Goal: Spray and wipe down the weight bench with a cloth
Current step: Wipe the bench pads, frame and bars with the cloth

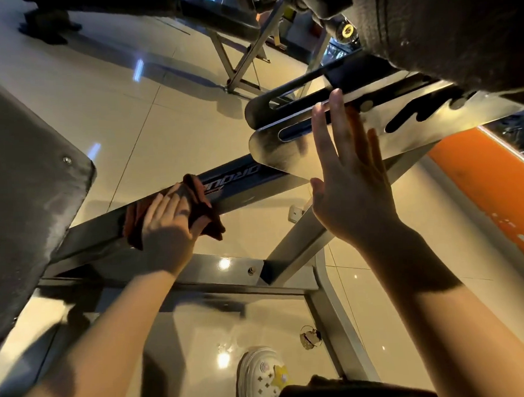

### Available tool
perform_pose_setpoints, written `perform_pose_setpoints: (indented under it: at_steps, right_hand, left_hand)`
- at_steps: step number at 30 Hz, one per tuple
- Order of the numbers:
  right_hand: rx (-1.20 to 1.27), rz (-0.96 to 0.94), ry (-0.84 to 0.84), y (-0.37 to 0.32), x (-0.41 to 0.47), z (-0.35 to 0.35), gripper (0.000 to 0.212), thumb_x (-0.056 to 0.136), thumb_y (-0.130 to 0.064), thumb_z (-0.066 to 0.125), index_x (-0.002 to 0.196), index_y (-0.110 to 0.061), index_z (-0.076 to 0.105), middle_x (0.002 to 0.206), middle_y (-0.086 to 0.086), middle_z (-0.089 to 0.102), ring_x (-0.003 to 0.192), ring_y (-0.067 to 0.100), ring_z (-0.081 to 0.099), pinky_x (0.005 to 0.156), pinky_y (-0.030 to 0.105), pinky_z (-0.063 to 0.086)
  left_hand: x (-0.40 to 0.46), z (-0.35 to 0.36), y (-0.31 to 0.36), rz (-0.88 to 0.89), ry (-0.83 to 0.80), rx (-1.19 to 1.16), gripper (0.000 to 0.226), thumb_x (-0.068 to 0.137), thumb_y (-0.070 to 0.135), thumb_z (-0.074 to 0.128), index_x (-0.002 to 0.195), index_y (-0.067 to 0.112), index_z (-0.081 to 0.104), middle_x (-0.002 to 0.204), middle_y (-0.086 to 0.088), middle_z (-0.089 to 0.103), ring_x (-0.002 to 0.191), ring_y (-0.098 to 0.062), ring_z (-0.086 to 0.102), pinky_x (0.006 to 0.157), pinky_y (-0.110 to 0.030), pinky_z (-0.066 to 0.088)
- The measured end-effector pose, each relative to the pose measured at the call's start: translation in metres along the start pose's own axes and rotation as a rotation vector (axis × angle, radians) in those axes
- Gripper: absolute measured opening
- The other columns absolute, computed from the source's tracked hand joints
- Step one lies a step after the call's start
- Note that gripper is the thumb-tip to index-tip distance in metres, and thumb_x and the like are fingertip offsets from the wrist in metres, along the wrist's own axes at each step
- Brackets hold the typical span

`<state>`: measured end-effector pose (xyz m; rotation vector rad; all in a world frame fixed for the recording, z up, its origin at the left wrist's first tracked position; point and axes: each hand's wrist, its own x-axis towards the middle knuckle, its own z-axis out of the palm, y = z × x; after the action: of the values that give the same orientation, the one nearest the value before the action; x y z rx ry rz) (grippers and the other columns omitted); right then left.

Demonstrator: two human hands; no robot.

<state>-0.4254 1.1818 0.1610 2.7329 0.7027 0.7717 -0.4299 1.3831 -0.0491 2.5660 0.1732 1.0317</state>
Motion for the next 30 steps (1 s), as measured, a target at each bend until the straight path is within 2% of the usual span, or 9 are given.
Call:
perform_pose_setpoints:
  at_steps: [2,4,8,13,17,19,21,24,30]
  right_hand:
    - [0.012,0.014,0.016,-0.004,0.0,0.002,0.102,0.081,-0.005,0.065,0.156,-0.019,-0.003,0.163,0.007,-0.012,0.15,0.029,-0.006,0.119,0.052,0.019]
    - [0.032,0.044,0.032,-0.01,0.0,0.005,0.102,0.079,-0.002,0.064,0.156,-0.018,-0.002,0.163,0.006,-0.012,0.15,0.03,-0.005,0.117,0.052,0.024]
    - [0.051,0.097,0.062,-0.019,0.002,0.008,0.106,0.076,-0.001,0.066,0.155,-0.022,-0.002,0.163,0.004,-0.01,0.15,0.031,0.004,0.109,0.049,0.039]
    - [0.043,0.119,0.123,-0.026,0.006,0.008,0.102,0.077,-0.003,0.067,0.153,-0.017,0.001,0.163,0.008,0.004,0.145,0.035,0.022,0.102,0.045,0.043]
    - [-0.016,0.114,0.122,-0.024,0.007,0.011,0.102,0.076,-0.004,0.067,0.154,-0.017,0.002,0.163,0.01,0.006,0.148,0.035,0.014,0.111,0.054,0.033]
    - [-0.05,0.112,0.103,-0.02,0.007,0.013,0.102,0.078,-0.006,0.066,0.155,-0.019,0.0,0.163,0.01,0.002,0.149,0.033,0.006,0.113,0.058,0.027]
    - [-0.091,0.104,0.098,-0.016,0.004,0.016,0.103,0.078,-0.006,0.067,0.155,-0.02,0.001,0.163,0.01,0.0,0.15,0.031,0.002,0.114,0.059,0.023]
    - [-0.128,0.053,0.097,-0.008,-0.007,0.026,0.102,0.077,-0.006,0.071,0.156,-0.019,0.006,0.163,0.011,0.003,0.15,0.031,0.002,0.116,0.059,0.017]
    - [-0.111,-0.012,0.116,0.003,-0.021,0.033,0.095,0.079,-0.009,0.071,0.155,-0.017,0.015,0.162,0.01,0.001,0.15,0.031,0.002,0.115,0.059,0.019]
  left_hand:
    - [-0.003,0.003,0.003,-0.047,-0.034,-0.033,0.08,0.101,0.055,0.024,0.106,-0.015,0.063,0.11,-0.033,0.064,0.102,-0.047,0.064,0.099,-0.056,0.039]
    - [-0.002,0.004,0.013,-0.077,-0.005,-0.095,0.076,0.101,0.053,0.025,0.116,-0.013,0.058,0.119,-0.033,0.061,0.11,-0.047,0.061,0.099,-0.059,0.041]
    - [0.024,-0.002,0.053,0.05,0.085,-0.154,0.056,0.098,0.046,0.041,0.145,0.016,0.036,0.137,-0.013,0.055,0.126,-0.038,0.052,0.101,-0.058,0.041]
    - [0.039,-0.006,0.088,0.033,0.068,-0.219,0.055,0.097,0.047,0.04,0.139,0.012,0.042,0.121,-0.014,0.066,0.129,-0.039,0.048,0.103,-0.06,0.034]
    - [0.041,-0.001,0.082,0.047,0.119,-0.177,0.063,0.094,0.051,0.047,0.14,0.007,0.047,0.108,-0.015,0.071,0.116,-0.038,0.06,0.1,-0.057,0.04]
    - [0.043,0.007,0.072,0.118,0.197,-0.13,0.063,0.095,0.056,0.043,0.14,0.012,0.044,0.121,-0.014,0.067,0.118,-0.034,0.059,0.097,-0.052,0.044]
    - [0.04,0.016,0.059,0.178,0.266,-0.108,0.063,0.094,0.057,0.049,0.14,0.013,0.044,0.131,-0.01,0.061,0.123,-0.029,0.056,0.098,-0.047,0.045]
    - [0.028,0.022,0.031,0.211,0.327,-0.106,0.061,0.091,0.052,0.06,0.134,0.009,0.052,0.132,-0.009,0.06,0.122,-0.026,0.058,0.098,-0.044,0.047]
    - [0.006,0.023,0.023,0.013,0.267,-0.145,0.058,0.091,0.049,0.055,0.128,0.004,0.057,0.132,-0.012,0.06,0.122,-0.03,0.058,0.101,-0.049,0.044]
